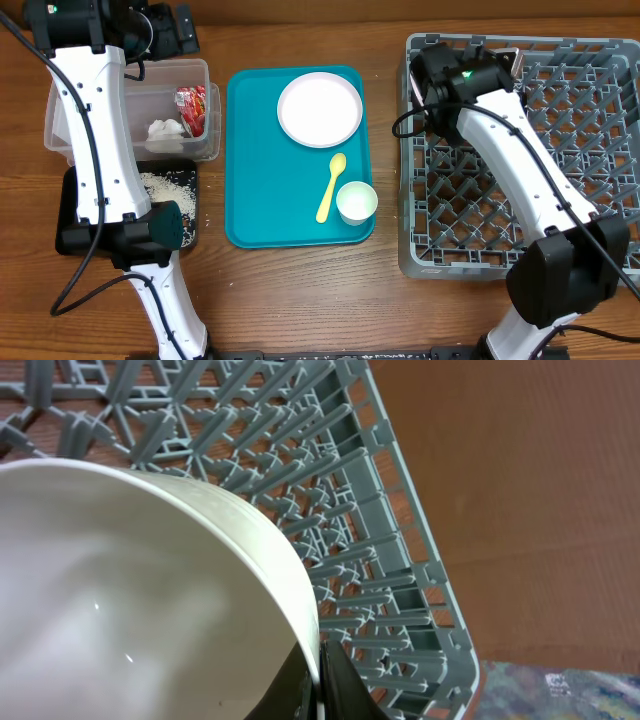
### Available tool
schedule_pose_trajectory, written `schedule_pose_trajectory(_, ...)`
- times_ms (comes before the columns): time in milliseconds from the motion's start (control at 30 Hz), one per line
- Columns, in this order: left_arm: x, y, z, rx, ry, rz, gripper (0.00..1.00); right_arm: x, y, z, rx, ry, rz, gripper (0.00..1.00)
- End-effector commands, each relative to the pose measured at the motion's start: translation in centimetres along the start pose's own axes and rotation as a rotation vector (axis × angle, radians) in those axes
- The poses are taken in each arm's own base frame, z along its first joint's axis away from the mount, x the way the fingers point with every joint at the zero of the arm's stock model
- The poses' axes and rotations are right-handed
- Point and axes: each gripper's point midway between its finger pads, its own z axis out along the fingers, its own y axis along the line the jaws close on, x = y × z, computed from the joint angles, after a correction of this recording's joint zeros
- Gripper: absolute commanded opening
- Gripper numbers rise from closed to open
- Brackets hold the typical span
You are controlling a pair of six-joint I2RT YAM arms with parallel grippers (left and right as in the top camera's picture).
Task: Sort waste into correct bins and load items into the dishwasher
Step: 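Lower the white bowl into the rack beside the pink bowl and release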
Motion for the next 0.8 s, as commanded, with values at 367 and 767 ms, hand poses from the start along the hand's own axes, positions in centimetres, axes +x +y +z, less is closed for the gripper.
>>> schedule_pose_trajectory(367,-0.3,-0.4,-0.6,0.009,-0.025,0.012,1.0,1.2,4.0,2.3,0.145,0.006,-0.265,0.04)
schedule_pose_trajectory(767,-0.6,-0.5,-0.7,0.011,-0.036,0.013,1.0,2.9,7.9,-1.1,0.058,-0.029,-0.317,0.04)
